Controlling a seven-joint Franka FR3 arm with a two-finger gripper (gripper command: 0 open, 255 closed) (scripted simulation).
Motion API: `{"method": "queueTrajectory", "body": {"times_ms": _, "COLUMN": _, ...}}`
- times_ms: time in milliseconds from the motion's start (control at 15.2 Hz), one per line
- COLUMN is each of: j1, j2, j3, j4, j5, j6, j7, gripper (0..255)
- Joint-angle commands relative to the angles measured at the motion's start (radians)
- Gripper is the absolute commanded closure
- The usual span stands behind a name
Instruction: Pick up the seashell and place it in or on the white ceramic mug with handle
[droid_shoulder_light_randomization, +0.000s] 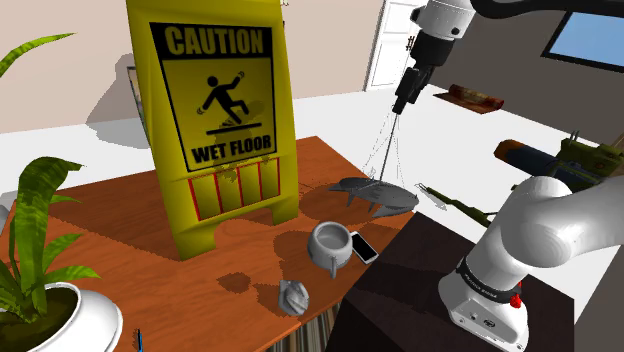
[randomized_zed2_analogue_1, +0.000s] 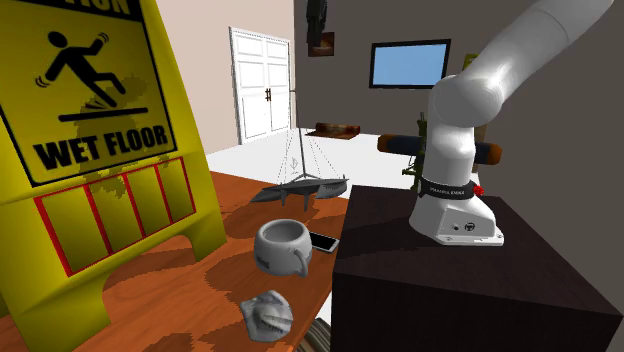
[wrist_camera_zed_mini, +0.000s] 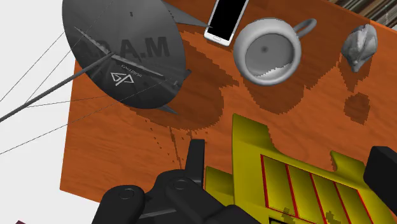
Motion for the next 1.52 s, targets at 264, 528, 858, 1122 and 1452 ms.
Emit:
{"method": "queueTrajectory", "body": {"times_ms": 264, "j1": 0.006, "j2": 0.049, "j3": 0.067, "j4": -0.065, "j5": 0.028, "j6": 0.073, "j7": 0.094, "gripper": 0}}
{"method": "queueTrajectory", "body": {"times_ms": 528, "j1": 0.013, "j2": 0.119, "j3": 0.133, "j4": -0.111, "j5": 0.055, "j6": 0.15, "j7": 0.189, "gripper": 0}}
{"method": "queueTrajectory", "body": {"times_ms": 858, "j1": 0.021, "j2": 0.239, "j3": 0.215, "j4": -0.143, "j5": 0.082, "j6": 0.252, "j7": 0.308, "gripper": 0}}
{"method": "queueTrajectory", "body": {"times_ms": 1122, "j1": 0.024, "j2": 0.359, "j3": 0.278, "j4": -0.147, "j5": 0.092, "j6": 0.334, "j7": 0.407, "gripper": 0}}
{"method": "queueTrajectory", "body": {"times_ms": 1452, "j1": 0.024, "j2": 0.535, "j3": 0.35, "j4": -0.124, "j5": 0.079, "j6": 0.433, "j7": 0.538, "gripper": 0}}
